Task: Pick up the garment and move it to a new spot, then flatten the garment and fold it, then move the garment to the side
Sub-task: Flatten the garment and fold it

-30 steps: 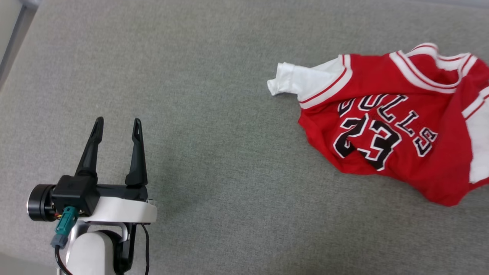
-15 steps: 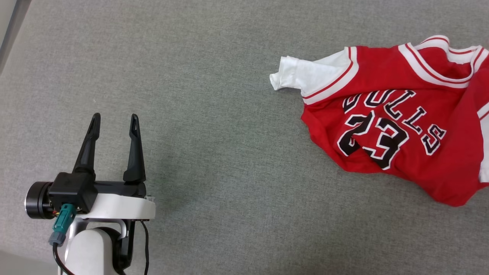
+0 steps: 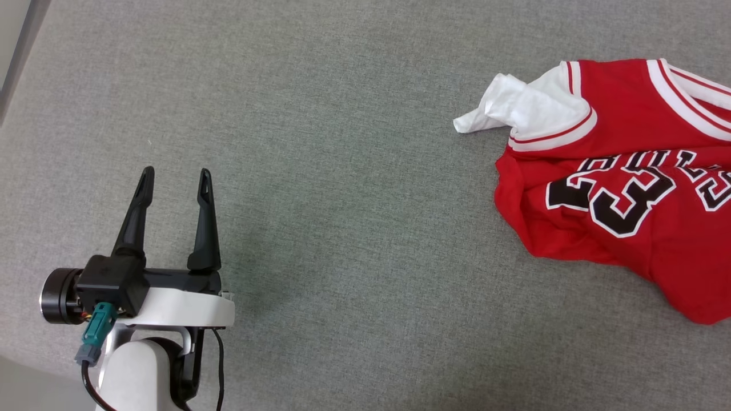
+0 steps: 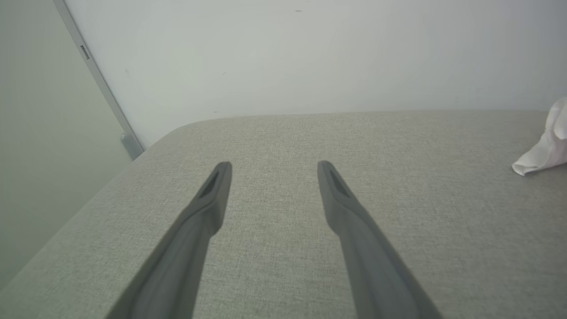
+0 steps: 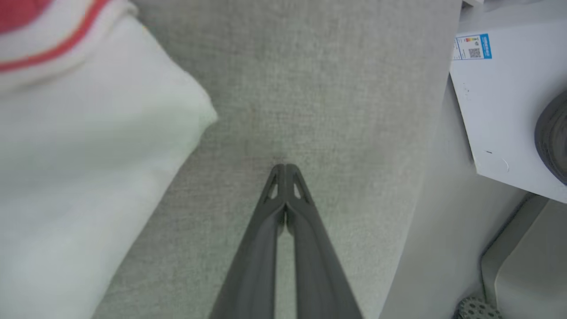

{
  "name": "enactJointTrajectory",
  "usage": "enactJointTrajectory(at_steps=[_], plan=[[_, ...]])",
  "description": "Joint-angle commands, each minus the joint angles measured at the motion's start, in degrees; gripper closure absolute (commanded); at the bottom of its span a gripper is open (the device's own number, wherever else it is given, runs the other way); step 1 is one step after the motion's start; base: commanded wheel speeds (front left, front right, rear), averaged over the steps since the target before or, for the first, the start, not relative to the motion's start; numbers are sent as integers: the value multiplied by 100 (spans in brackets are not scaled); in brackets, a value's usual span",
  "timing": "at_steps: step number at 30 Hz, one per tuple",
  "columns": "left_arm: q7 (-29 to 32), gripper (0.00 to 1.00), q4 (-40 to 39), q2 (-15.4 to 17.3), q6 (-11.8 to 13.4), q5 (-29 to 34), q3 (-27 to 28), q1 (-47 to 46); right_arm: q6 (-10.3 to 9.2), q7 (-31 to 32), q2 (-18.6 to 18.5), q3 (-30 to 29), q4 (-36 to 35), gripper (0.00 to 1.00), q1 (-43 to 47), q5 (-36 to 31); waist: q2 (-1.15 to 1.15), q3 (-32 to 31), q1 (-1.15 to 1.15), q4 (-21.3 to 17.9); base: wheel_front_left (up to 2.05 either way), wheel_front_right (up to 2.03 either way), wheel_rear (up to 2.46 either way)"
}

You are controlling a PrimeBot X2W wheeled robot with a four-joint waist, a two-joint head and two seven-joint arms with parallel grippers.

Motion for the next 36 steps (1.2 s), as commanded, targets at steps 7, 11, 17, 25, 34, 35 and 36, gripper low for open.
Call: enactJointTrajectory(at_steps=[7, 11, 17, 25, 34, 35, 36], plan=[[-13, 0, 59, 45, -12, 66, 82, 20, -6, -441, 566, -709, 52, 0, 397, -298, 0, -145, -1, -162, 0, 0, 0], [-13, 0, 109, 76, -27, 117, 64, 74, -9, -1532, 744, -754, -534, 0, 526, -116, 0, -470, -1, -300, 0, 0, 0], [-13, 0, 141, 125, 10, 150, 119, 271, -8, -2886, 1039, -937, -1198, 0, 830, -44, 0, -856, -1, -461, 0, 0, 0], [-13, 0, 125, 194, 43, 172, 147, 560, -9, -4047, 1903, -897, -2347, 0, 1432, -39, 0, -1314, -1, -614, 0, 0, 0], [-13, 0, 104, 214, 64, 157, 110, 750, -9, -3715, 2225, -250, -4010, 0, 2022, 26, 0, -1591, -1, -633, 0, 0, 0], [-13, 0, 100, 214, 68, 151, 111, 750, -9, -3596, 2179, -123, -4119, 0, 1999, 108, 0, -1596, -1, -622, 0, 0, 0], [-13, 0, 94, 213, 73, 146, 110, 755, -9, -3477, 2133, 6, -4243, 0, 1940, 198, 0, -1600, -1, -613, 0, 0, 0]])
